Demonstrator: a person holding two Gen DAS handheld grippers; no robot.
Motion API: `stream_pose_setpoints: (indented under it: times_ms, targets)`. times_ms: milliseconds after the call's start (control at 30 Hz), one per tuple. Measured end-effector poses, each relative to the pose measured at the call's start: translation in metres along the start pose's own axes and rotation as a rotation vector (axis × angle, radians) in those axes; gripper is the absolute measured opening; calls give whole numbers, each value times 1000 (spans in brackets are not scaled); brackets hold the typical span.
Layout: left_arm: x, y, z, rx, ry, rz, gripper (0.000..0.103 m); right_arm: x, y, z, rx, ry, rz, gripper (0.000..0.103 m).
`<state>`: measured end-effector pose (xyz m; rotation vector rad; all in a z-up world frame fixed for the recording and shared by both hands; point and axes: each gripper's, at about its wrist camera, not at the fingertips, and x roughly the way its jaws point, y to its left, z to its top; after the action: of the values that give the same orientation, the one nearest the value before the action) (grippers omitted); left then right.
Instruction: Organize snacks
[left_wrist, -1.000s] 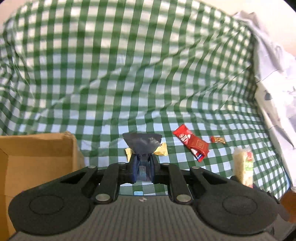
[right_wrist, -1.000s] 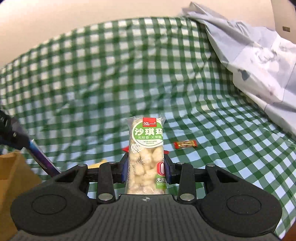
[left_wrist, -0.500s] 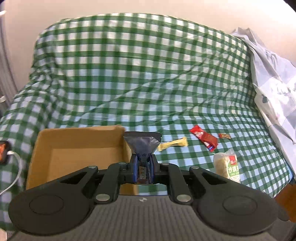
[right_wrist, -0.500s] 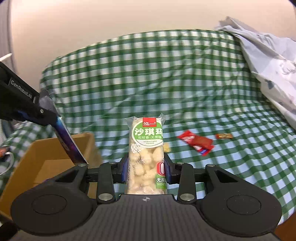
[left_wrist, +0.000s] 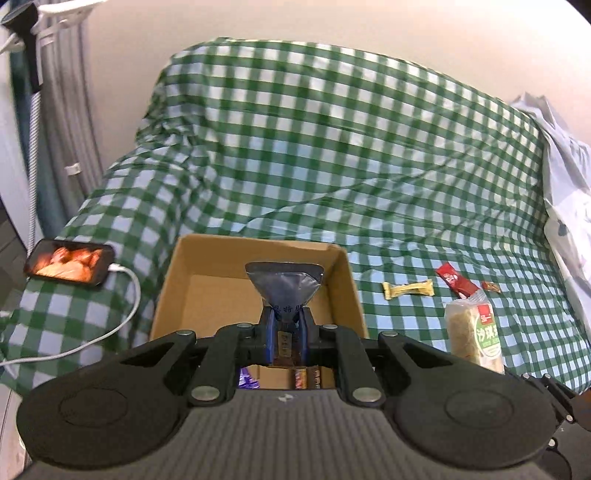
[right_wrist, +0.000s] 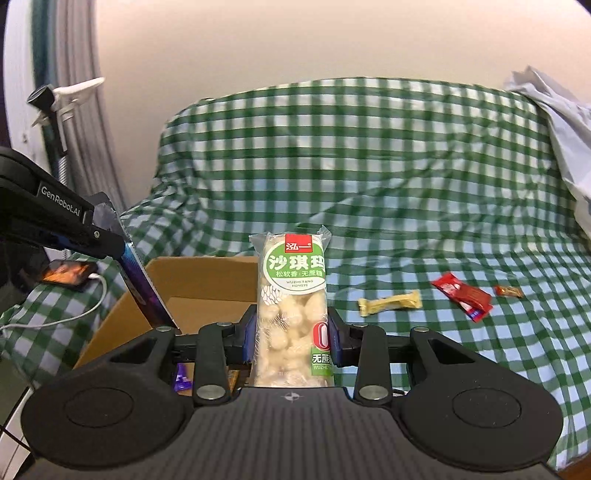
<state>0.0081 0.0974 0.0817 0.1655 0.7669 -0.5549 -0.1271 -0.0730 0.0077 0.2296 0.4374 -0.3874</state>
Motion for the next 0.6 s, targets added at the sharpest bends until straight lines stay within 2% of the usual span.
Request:
stream_pose_setpoints:
  times_ms: [300,600]
  targets:
    - [-11,39,-10,-55,-4,15,14,-1,39,-1,-65,14,33,38]
    - [-9,60,-16,-93,1,21,14,2,60,0,-113,41,53,38]
